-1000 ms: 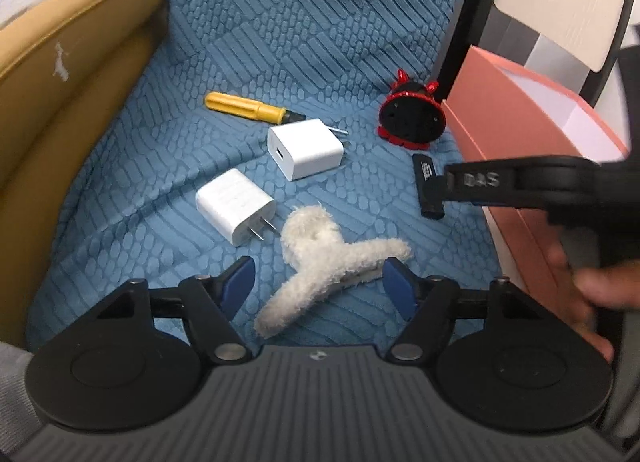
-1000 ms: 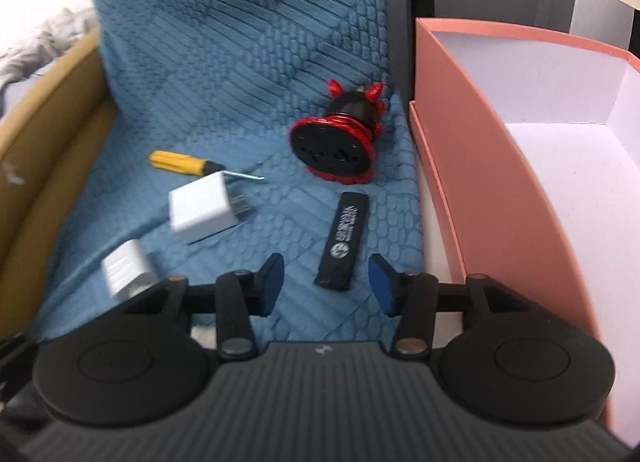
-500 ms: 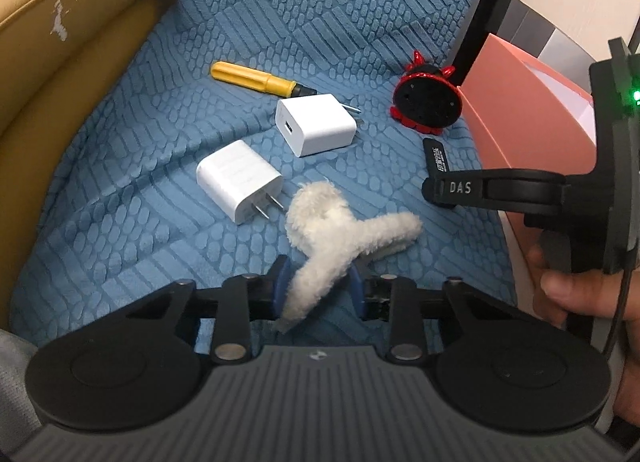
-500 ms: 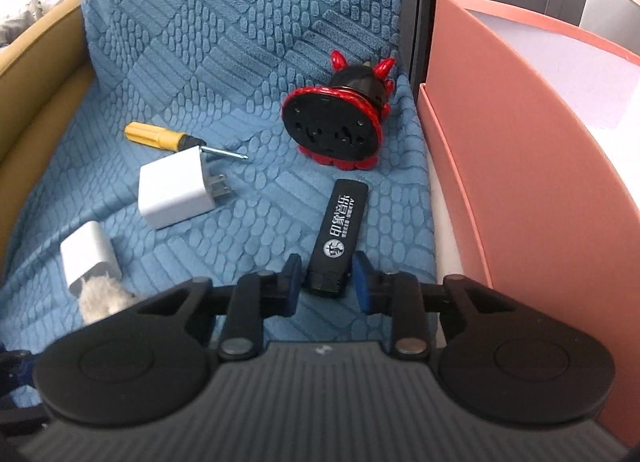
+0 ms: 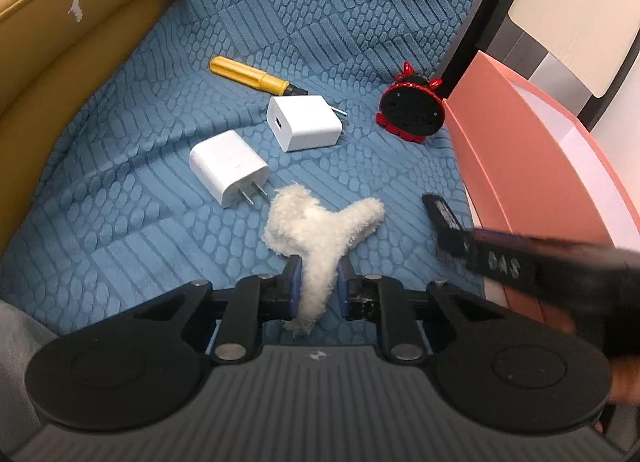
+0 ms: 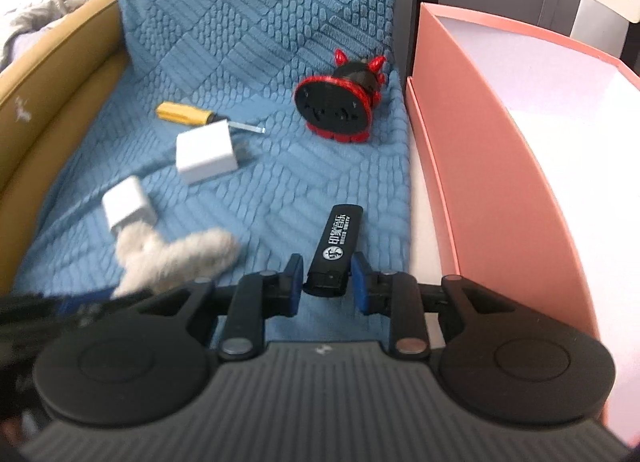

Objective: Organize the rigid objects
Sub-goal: 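Close the right tool on the USB stick while the left tool grasps the white fuzzy clip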

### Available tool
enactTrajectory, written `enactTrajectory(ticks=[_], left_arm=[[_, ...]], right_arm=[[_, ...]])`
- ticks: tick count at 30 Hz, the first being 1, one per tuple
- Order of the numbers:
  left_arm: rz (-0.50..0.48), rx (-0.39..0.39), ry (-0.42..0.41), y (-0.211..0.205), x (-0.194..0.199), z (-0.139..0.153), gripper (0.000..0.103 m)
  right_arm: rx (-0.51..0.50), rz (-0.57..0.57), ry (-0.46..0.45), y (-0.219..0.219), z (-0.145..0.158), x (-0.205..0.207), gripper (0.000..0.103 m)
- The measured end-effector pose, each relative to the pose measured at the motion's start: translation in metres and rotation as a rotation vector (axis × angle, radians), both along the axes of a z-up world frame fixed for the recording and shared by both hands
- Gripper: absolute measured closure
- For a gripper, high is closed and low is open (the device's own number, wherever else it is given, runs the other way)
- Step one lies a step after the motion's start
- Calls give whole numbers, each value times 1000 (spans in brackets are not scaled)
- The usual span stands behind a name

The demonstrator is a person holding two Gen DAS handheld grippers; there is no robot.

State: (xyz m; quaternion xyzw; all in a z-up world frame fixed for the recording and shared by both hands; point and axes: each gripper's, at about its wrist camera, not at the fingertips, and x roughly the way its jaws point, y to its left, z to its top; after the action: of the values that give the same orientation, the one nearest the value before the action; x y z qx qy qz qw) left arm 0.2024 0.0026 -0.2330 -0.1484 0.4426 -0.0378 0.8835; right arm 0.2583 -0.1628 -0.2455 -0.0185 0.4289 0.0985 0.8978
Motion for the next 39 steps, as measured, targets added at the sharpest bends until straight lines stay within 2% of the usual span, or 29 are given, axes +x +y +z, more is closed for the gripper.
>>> enactTrajectory(ticks=[5,9,15,17,18,19,21,27,32,36,39], left_arm=[[-2,-36,6,-2,-5,0,81],[-15,-17,9,-7,-8,-1,81],[-6,-40,48,-5,-3,-10,80],[-9,-33,55,-5,-2,-11,76],[-12,-35,58,-5,-1,-12,68],[-13,-35,65,-6,0,-12,55],[-18,-35,71,-6,2,-14,46],[-17,-12,66,-8,9,-15,44],[-20,44,46,-10,15,-14,41],[-20,66,38,-10,20,-15,39],[-32,88,33,-14,24,-16,39]], right_arm=[[-14,7,14,-7,3,-27,74],[1,4,36,-14,3,-43,74],[29,-16,89,-23,-5,-51,75],[34,-27,93,-26,-7,-51,74],[34,-32,92,-27,-8,-51,74],[37,-38,92,-28,-8,-50,74],[47,-47,91,-30,-8,-48,75],[51,-37,79,-25,-10,-45,73],[38,-25,74,-21,-15,-40,70],[29,-18,67,-19,-18,-38,71],[13,-7,49,-17,-19,-38,76]])
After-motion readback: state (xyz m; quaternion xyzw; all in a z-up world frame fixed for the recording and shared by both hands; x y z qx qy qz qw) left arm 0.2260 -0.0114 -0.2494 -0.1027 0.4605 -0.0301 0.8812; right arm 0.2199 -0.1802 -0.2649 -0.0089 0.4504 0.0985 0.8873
